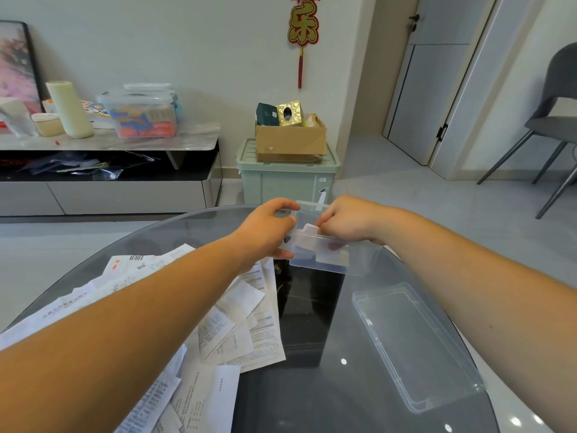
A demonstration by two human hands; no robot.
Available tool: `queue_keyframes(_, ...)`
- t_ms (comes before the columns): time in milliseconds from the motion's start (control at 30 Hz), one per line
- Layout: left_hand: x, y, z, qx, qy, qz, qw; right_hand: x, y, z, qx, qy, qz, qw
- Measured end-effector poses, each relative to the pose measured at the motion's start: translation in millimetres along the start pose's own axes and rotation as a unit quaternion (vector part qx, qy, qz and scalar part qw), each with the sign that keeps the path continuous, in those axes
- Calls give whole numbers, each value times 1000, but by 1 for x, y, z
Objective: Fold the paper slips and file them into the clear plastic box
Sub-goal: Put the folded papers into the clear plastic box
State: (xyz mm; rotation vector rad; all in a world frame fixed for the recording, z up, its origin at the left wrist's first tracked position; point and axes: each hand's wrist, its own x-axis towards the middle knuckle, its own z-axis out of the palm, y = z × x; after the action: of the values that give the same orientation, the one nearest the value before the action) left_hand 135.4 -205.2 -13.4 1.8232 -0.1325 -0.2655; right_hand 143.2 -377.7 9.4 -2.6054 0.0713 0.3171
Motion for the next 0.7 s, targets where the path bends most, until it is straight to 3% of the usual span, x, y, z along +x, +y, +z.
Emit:
queue_keyframes(233,-4,1,1,-3,-3,-4,1000,-2,-6,0,-32,-34,20,999)
queue_keyframes(700,-1,2,4,-14,-5,-13,1000,-4,-5,-1,41,-83,39,995)
